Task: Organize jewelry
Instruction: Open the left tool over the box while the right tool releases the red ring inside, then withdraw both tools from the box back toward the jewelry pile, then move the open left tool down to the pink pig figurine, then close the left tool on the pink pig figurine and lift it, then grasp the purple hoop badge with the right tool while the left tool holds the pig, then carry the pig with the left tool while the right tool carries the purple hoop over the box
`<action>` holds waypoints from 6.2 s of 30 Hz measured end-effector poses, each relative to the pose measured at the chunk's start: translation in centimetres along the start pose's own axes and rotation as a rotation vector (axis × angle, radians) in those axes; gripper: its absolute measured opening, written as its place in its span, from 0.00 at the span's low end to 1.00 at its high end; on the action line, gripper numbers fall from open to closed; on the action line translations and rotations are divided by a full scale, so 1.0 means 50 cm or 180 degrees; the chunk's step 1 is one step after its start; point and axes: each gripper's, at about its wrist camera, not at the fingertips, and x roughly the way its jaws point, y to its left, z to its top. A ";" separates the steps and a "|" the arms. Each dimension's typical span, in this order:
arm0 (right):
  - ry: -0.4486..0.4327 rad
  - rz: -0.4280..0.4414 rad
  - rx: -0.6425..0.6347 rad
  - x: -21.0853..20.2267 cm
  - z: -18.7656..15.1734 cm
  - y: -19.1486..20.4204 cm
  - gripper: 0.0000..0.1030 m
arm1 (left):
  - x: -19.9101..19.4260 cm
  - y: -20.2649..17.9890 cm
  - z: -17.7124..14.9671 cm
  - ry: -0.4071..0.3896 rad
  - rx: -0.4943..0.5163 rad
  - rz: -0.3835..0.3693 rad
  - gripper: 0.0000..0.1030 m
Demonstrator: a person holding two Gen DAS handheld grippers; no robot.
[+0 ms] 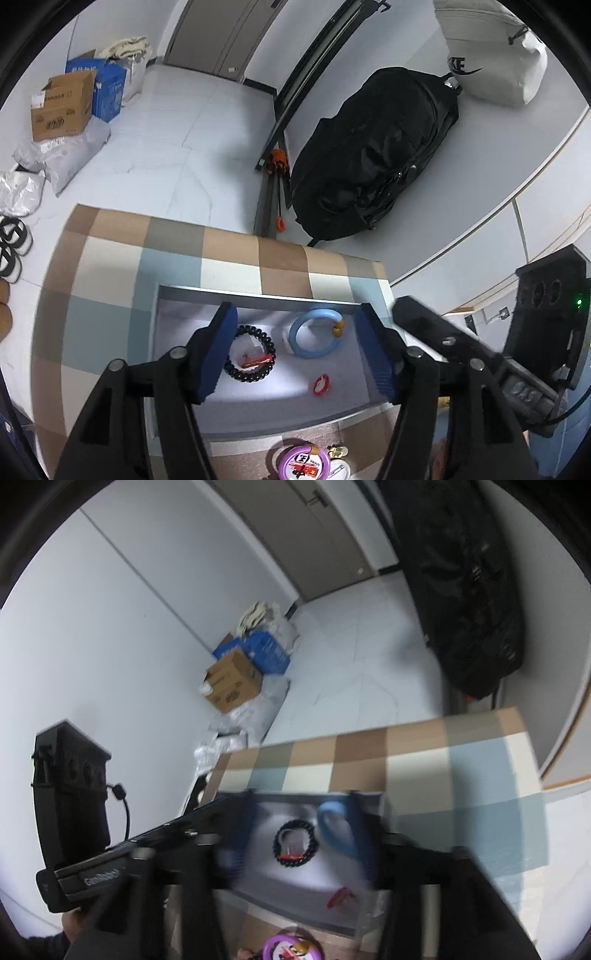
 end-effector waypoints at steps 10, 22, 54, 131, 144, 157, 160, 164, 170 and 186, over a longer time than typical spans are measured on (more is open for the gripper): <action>-0.0060 -0.0097 -0.0099 -0.038 -0.022 0.016 0.87 | -0.037 -0.012 -0.030 -0.0204 0.0081 0.0428 0.61; -0.0173 -0.0204 -0.0334 -0.091 -0.074 0.046 0.99 | -0.073 -0.017 -0.082 -0.0400 0.0219 0.0815 0.77; 0.0173 -0.0507 -0.0482 -0.139 -0.206 0.015 1.00 | -0.070 0.009 -0.261 0.0449 0.0753 0.0649 0.78; 0.0778 -0.0393 -0.0915 -0.003 -0.244 0.090 0.82 | -0.108 0.058 -0.157 0.0164 0.0202 0.0391 0.26; 0.1011 -0.0652 -0.1239 0.075 -0.253 0.115 0.60 | -0.125 0.069 -0.143 0.0111 0.0139 0.0342 0.26; 0.1057 -0.0700 -0.1211 0.086 -0.244 0.115 0.50 | -0.117 0.073 -0.141 0.0159 0.0076 0.0337 0.26; 0.1067 -0.0621 -0.1003 0.079 -0.235 0.098 0.50 | -0.116 0.072 -0.142 0.0164 0.0080 0.0333 0.26; 0.1037 -0.0538 -0.0782 0.067 -0.226 0.075 0.49 | -0.114 0.073 -0.143 0.0180 0.0053 0.0326 0.26; 0.0941 -0.0400 -0.0569 0.048 -0.206 0.056 0.49 | -0.110 0.072 -0.142 0.0177 0.0020 0.0322 0.26; 0.0507 0.0119 -0.0478 -0.018 -0.138 0.100 0.49 | -0.109 0.042 -0.104 -0.0160 -0.0050 0.0290 0.26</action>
